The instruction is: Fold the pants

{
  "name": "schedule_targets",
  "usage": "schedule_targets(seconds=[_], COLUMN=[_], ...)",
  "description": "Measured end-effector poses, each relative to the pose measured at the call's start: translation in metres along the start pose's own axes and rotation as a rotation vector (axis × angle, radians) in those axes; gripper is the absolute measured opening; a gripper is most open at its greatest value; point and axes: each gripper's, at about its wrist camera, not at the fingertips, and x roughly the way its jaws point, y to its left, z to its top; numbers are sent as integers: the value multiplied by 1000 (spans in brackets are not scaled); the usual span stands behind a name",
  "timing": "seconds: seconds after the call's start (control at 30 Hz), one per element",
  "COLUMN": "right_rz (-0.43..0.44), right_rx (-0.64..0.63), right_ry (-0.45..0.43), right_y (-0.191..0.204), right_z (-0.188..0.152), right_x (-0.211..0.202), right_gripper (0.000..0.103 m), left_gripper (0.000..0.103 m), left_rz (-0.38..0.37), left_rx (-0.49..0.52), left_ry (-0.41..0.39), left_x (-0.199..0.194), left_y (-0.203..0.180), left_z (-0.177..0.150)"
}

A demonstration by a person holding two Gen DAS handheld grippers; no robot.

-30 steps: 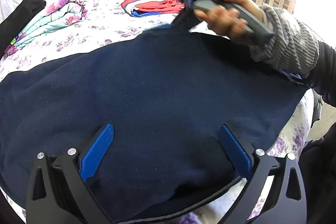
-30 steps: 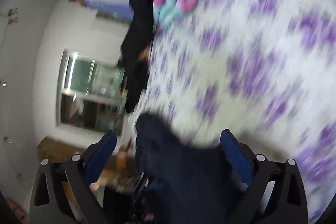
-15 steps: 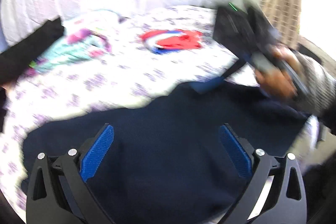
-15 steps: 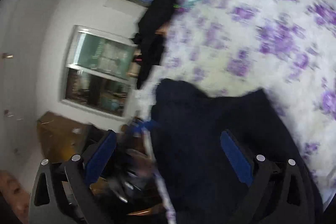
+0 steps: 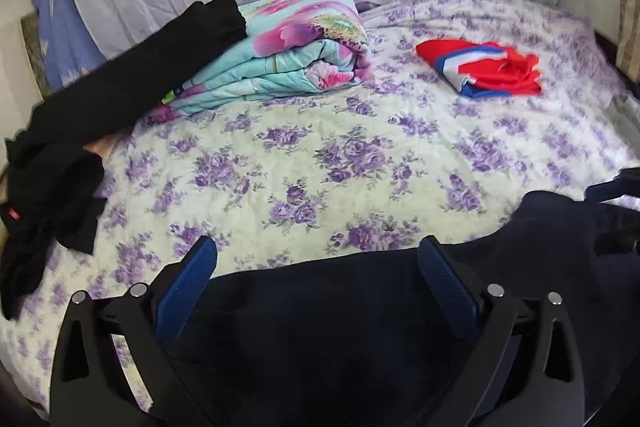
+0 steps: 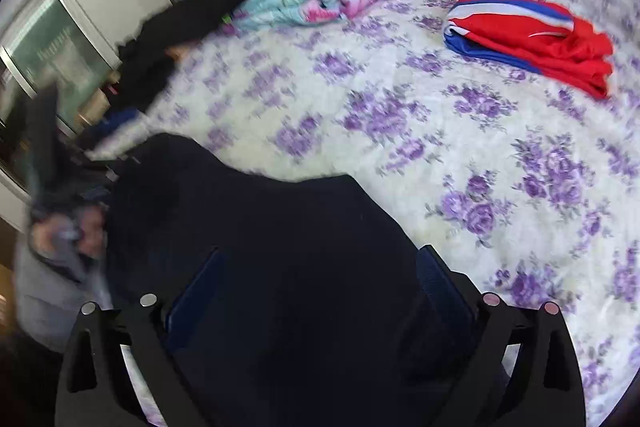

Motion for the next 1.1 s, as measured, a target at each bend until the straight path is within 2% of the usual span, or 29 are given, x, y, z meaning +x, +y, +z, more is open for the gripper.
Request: schedule_targets(seconds=[0.07,0.1,0.13,0.17,0.2,0.23,0.27,0.37,0.43,0.57,0.63,0.67,0.73,0.8,0.87,0.97,1.1], right_rz=[-126,-183,-194,-186,-202,-215,-203,-137,-156,-323,-405,-416,-391,-366,-327,-307,-264], right_rx=[-39,-41,-14,31,64,94,114,248,357,521,571,592,608,637,666,662,692], right_ry=[59,78,68,44,14,-61,-116,-256,-331,-418,-446,-472,-510,-532,-560,-550,-563], right_y=[-3,-10,-21,-33,-40,-49,-55,-86,-104,-111,-101,-95,-90,-91,-92,-91,-100], right_z=[-8,-13,-18,-23,-29,-39,-49,-101,-150,-237,-273,-291,-315,-327,-337,-350,-363], right_x=[15,18,15,4,-8,-37,-60,-136,-181,-233,-242,-246,-247,-242,-237,-234,-223], right_gripper=[97,97,98,98,98,98,98,99,99,99,99,99,99,99,99,99,98], left_gripper=[99,99,99,99,99,99,99,99,98,98,98,98,98,98,98,98,98], left_rz=[195,256,246,167,52,13,12,-3,-10,-33,-84,-131,-225,-278,-278,-256,-278], left_rx=[122,144,92,-1,-170,-269,-363,-436,-442,-317,-232,-202,-161,-112,-56,5,22], left_ry=[57,86,136,167,182,171,143,64,23,-43,-82,-99,-109,-123,-153,-175,-158], left_x=[30,46,61,65,64,59,49,16,-9,-53,-78,-88,-100,-112,-125,-138,-140], left_y=[-6,-1,16,36,64,82,100,119,113,61,17,-6,-47,-87,-118,-154,-168], left_z=[-6,-11,-17,-22,-23,-25,-28,-38,-44,-47,-51,-54,-62,-72,-80,-88,-89])
